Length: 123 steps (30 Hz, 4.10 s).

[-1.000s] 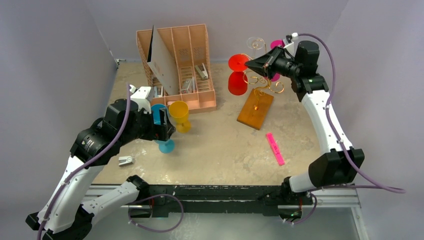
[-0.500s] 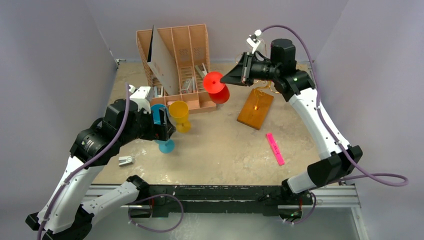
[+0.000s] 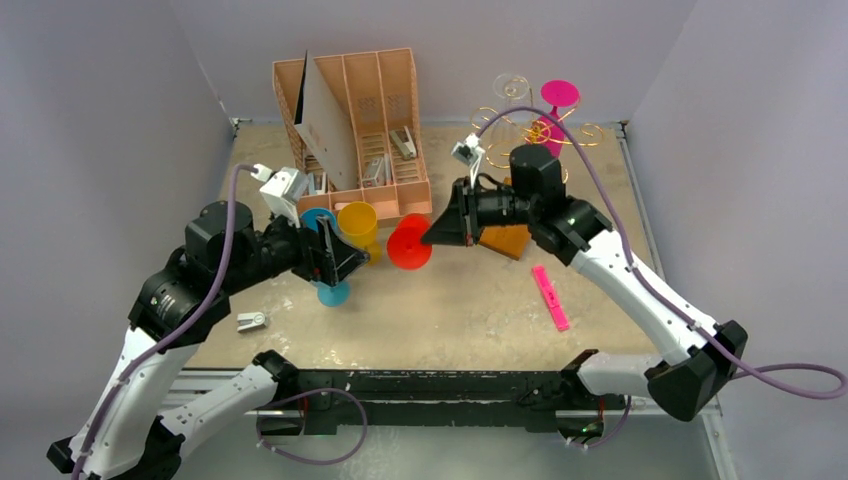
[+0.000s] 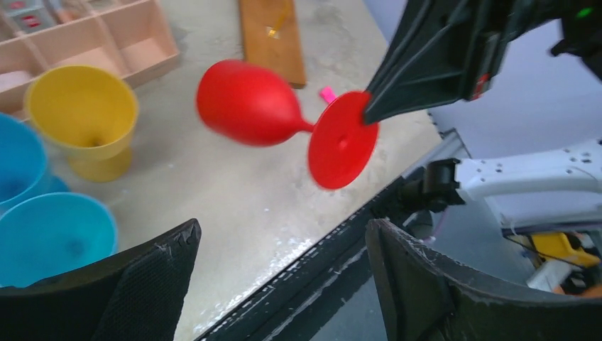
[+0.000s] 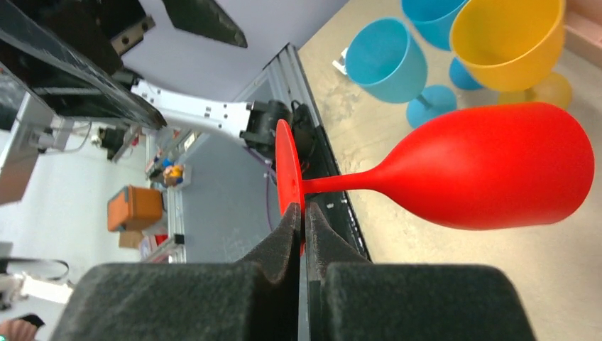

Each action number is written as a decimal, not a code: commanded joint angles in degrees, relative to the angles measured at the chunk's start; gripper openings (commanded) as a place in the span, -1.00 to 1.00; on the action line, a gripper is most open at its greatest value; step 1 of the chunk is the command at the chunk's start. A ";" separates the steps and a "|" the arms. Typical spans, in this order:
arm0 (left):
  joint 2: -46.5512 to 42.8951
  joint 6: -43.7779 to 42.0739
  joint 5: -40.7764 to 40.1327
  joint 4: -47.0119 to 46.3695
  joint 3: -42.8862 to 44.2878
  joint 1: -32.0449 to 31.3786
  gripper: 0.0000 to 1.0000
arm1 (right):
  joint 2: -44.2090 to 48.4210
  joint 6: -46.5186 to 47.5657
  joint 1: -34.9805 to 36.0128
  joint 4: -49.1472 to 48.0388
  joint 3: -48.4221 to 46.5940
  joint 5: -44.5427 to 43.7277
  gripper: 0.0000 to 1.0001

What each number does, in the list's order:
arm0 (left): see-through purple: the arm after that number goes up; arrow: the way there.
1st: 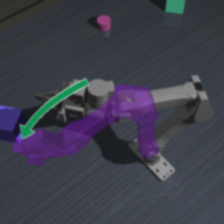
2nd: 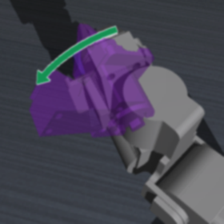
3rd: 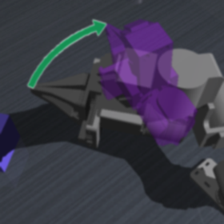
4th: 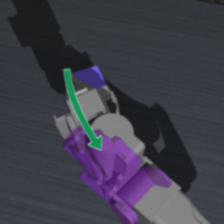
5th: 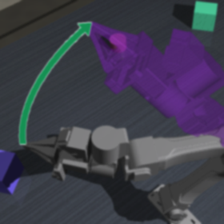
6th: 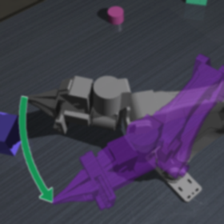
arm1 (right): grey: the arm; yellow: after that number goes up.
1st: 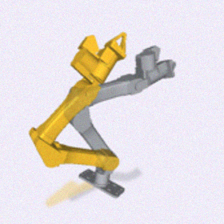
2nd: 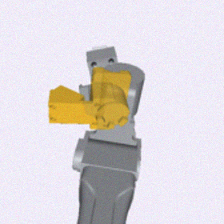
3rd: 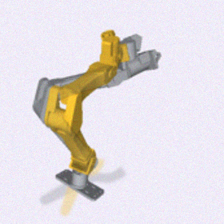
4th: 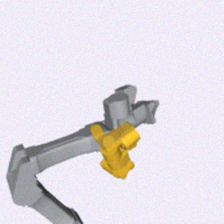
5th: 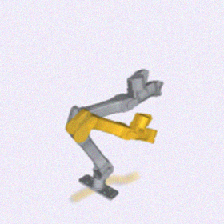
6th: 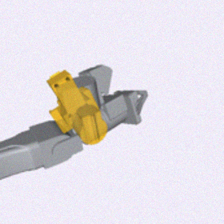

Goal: Take the wine glass off the wine glass rack
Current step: Place the wine glass at the center of the board.

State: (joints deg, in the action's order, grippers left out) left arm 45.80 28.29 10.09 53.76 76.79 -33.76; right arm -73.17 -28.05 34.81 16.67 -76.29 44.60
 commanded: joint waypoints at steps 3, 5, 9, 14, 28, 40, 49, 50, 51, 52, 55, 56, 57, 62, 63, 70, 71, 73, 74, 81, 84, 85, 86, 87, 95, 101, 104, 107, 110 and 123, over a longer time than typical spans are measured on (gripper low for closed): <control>2.19 0.62 15.63 -11.83 -4.25 0.11 0.61 | 5.76 4.36 4.54 -12.82 9.27 -0.15 -1.00; 3.48 0.83 20.85 -13.86 -5.43 0.14 0.51 | 6.44 4.13 5.35 -14.08 11.00 -0.15 -1.00; 7.23 0.80 24.65 -13.51 -5.86 0.12 0.31 | 8.05 2.04 5.77 -17.74 13.73 -0.40 -1.00; 9.44 0.50 27.97 -13.66 -6.22 0.05 0.05 | 9.88 -3.68 5.80 -26.00 18.09 -0.30 -1.00; 11.43 0.26 34.26 -15.39 -7.04 -0.07 -1.00 | 12.60 -6.38 5.82 -28.52 20.81 -3.54 -1.00; 10.62 1.72 36.75 -20.86 -8.72 -0.04 -1.00 | 13.17 -9.46 5.82 -27.29 20.92 2.13 -0.18; 9.63 1.70 36.01 -21.70 -9.15 -0.08 -1.00 | 10.42 -14.53 5.83 -28.34 20.65 6.71 -0.38; 9.51 1.68 35.89 -21.56 -9.13 -0.08 -1.00 | 10.33 -14.57 5.80 -28.23 20.61 6.65 -0.43; 9.42 1.56 35.74 -21.44 -9.15 -0.08 -1.00 | 10.10 -14.57 5.80 -28.00 20.46 6.58 -0.46; 9.28 1.52 35.55 -21.30 -9.22 -0.04 -1.00 | 9.80 -14.57 5.80 -27.60 20.29 6.60 -0.48; 9.13 1.41 35.34 -21.15 -9.28 -0.08 -1.00 | 9.13 -15.49 5.80 -28.06 19.96 7.16 -0.67; 9.13 1.37 35.40 -21.07 -9.25 -0.08 -1.00 | 9.10 -15.82 5.80 -28.94 20.06 7.20 -0.75; 9.13 1.33 35.38 -21.02 -9.29 -0.08 -1.00 | 9.14 -16.18 5.80 -29.90 20.41 7.13 -0.82; 9.39 1.49 32.21 -19.52 -9.22 -0.05 -0.95 | 10.19 -16.32 5.80 -31.99 21.25 6.64 -1.00; 9.70 1.49 31.18 -18.63 -9.21 -0.06 -0.83 | 10.67 -15.35 5.90 -31.27 21.27 6.11 -1.00; 10.87 1.06 30.41 -16.14 -8.70 -0.07 -0.18 | 15.58 -6.56 5.87 -24.53 22.62 -3.54 -1.00; 10.62 1.00 30.09 -16.14 -8.68 -0.08 -0.11 | 16.12 -5.88 5.84 -24.54 23.04 -4.30 -1.00; 10.01 0.97 29.33 -16.06 -8.67 -0.03 0.00 | 16.91 -4.34 5.81 -24.53 23.88 -5.49 -1.00; 9.75 0.97 29.03 -16.10 -8.63 -0.07 0.04 | 17.14 -3.66 5.84 -24.37 24.21 -5.91 -1.00; 9.59 1.06 31.03 -16.66 -8.43 -0.08 0.11 | 16.88 -1.21 5.87 -22.15 23.40 -5.69 -1.00; 10.53 0.70 32.92 -16.58 -8.46 -0.08 0.10 | 15.99 -2.44 5.94 -23.26 23.01 -4.39 -1.00; 10.88 0.52 33.53 -16.51 -8.35 -0.08 0.07 | 15.76 -2.96 5.94 -23.86 23.03 -4.15 -1.00; 11.18 0.38 33.87 -16.35 -8.25 -0.08 0.05 | 15.42 -3.56 5.96 -24.18 23.03 -3.94 -1.00; 11.36 0.28 33.94 -16.32 -8.12 -0.04 0.03 | 15.08 -4.02 5.95 -24.56 22.96 -3.40 -1.00; 11.76 1.12 33.85 -18.60 -8.32 -0.08 -0.35 | 13.54 -5.09 6.06 -25.96 22.33 2.77 -1.00; 11.98 1.40 34.28 -19.79 -8.36 -0.07 -0.73 | 13.09 -5.71 6.20 -25.52 21.79 3.77 -1.00; 12.44 1.25 35.63 -20.03 -8.49 -0.08 -0.97 | 12.18 -6.02 6.31 -23.98 20.85 4.10 -1.00; 12.41 1.23 36.33 -20.67 -8.71 -0.19 -1.00 | 11.38 -7.25 6.24 -24.51 20.94 4.48 -0.79; 11.64 1.38 36.43 -22.18 -9.19 -0.60 -1.00 | 10.87 -8.91 6.27 -26.82 21.71 5.28 -0.48; 10.14 1.04 34.09 -23.86 -10.44 -1.84 -1.00 | 9.06 -14.76 6.48 -30.32 21.84 9.29 -0.50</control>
State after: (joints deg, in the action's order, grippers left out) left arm 57.04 29.47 44.56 32.45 66.61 -35.03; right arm -64.01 -40.49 40.88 -10.13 -52.75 51.35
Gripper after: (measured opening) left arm 0.009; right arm 0.260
